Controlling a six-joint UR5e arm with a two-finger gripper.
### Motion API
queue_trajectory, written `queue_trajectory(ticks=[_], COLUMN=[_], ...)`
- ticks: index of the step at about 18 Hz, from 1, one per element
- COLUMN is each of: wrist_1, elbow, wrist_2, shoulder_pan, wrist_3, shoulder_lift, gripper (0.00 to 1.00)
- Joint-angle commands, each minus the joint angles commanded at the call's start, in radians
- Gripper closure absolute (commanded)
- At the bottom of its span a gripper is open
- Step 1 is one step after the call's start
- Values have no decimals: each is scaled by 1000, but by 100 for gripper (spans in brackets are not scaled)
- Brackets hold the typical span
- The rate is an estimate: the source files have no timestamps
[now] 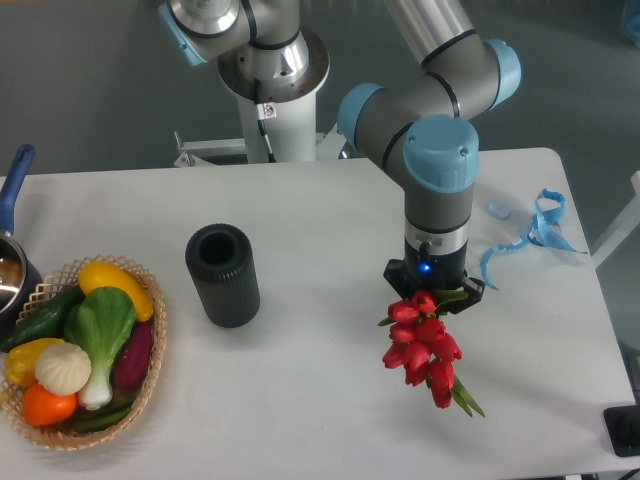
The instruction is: Place the flowers on the table
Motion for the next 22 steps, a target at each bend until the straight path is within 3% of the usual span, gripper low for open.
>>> queue_trajectory(ticks=[9,12,13,14,15,16,22], wrist_1=[3,3,3,3,6,9,43], elbow=[-2,12,12,12,12,12,11], wrist_2=[23,20,17,14,15,18,18], shoulder_pan=[-17,-37,-37,-37,-41,-43,-45], wrist_3=[-8,-9,-9,-11,-11,-12,-32], shoulder_lift=[-52,-75,-81,-86,-89,-94,-80], gripper=[90,80,75,57,18,0,0])
